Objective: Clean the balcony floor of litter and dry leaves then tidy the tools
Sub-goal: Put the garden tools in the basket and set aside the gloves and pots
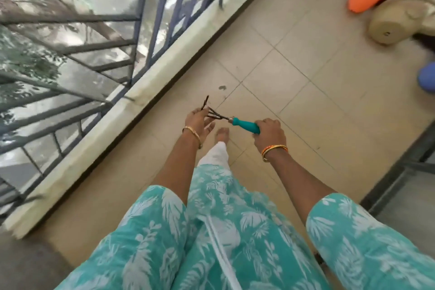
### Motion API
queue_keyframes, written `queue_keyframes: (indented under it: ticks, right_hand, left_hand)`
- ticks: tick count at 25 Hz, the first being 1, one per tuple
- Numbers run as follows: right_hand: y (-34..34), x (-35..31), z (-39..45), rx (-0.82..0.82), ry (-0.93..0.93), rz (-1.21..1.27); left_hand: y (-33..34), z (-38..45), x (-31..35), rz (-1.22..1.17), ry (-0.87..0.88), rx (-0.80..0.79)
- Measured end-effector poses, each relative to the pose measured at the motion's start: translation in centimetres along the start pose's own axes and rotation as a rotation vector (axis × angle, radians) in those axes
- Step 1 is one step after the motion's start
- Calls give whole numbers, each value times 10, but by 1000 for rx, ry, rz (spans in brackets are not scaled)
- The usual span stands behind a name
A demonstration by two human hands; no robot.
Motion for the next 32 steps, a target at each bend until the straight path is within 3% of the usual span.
queue_keyframes:
  ticks: [5,12,17,22,32]
  right_hand:
    - [-67,81,74,95,219,91]
    - [-147,196,184,155,318,163]
    - [-207,275,272,96,298,220]
    - [-256,340,369,-42,226,266]
    - [-337,428,600,-120,233,198]
  left_hand:
    - [149,0,50,244,-46,-252]
    - [342,7,96,358,21,-360]
    - [474,19,118,339,23,-225]
    - [588,38,149,331,56,-186]
    - [791,122,230,222,32,-144]
Point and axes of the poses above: each hand's wrist, its own z-axis towards the middle knuckle, its own y-axis out of the palm, x = y × z, the point moved 5 cm from there along z, towards the middle knuckle, and after that the axes turned 6 degrees about x, right-handed, at the moved point
